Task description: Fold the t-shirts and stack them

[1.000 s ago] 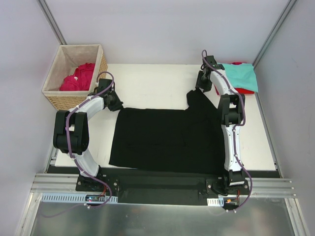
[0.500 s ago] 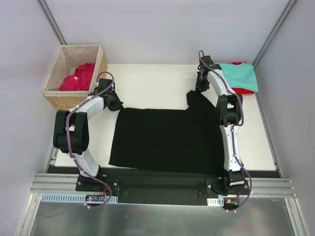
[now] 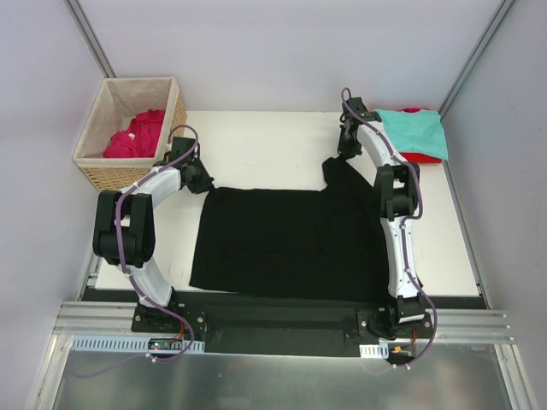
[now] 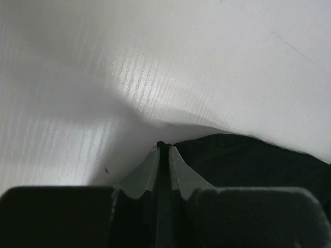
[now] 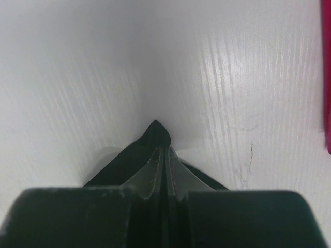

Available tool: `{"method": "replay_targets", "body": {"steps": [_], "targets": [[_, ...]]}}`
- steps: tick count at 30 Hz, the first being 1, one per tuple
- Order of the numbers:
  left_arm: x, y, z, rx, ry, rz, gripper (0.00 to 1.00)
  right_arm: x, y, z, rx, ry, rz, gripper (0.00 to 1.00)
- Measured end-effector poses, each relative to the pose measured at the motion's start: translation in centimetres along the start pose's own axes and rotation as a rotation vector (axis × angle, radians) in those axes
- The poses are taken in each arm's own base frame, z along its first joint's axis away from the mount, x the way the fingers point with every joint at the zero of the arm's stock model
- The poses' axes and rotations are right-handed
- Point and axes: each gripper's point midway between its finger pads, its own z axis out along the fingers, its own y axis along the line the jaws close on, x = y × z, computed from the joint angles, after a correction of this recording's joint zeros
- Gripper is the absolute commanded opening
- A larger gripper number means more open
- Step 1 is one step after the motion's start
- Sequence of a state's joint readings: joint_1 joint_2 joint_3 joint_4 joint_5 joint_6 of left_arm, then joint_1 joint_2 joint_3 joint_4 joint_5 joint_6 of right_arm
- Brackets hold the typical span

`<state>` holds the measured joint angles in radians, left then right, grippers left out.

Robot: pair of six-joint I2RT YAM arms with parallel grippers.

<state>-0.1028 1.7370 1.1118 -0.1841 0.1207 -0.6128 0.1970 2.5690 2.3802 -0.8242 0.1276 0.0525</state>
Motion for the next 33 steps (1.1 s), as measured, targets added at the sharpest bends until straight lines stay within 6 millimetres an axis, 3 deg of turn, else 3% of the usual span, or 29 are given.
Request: {"method": "replay_targets", "body": {"steps": [6, 10, 12, 17, 23, 33], "targets": [[-0.1, -0.1, -0.2, 0.006, -0.005, 0.007, 0.0, 1.1, -0.6, -1.0, 0.011, 0.011, -0.003, 0.0], [-0.7, -0.7, -1.2, 0.026, -0.034, 0.032, 0.0, 2.2, -1.1, -3.0, 0.014, 0.021, -0.006, 0.0], [-1.1, -1.0, -2.2, 0.042, -0.057, 0.042, 0.0, 2.3, -1.3, -4.7, 0.008, 0.009, -0.003, 0.0], [-2.2, -2.1, -4.5, 0.083, -0.114, 0.069, 0.0, 0.4, -1.2, -10.0, -0.029, -0.093, 0.009, 0.01], [-2.2, -2.5, -5.5, 0.105, -0.132, 0.077, 0.0, 0.1, -1.8, -16.1, -0.056, -0.191, 0.018, 0.0], [0.4, -0.6, -7.2, 0.097, -0.139, 0.075, 0.0, 7.2, -4.6, -23.8, -0.052, -0.266, 0.009, 0.0]]}}
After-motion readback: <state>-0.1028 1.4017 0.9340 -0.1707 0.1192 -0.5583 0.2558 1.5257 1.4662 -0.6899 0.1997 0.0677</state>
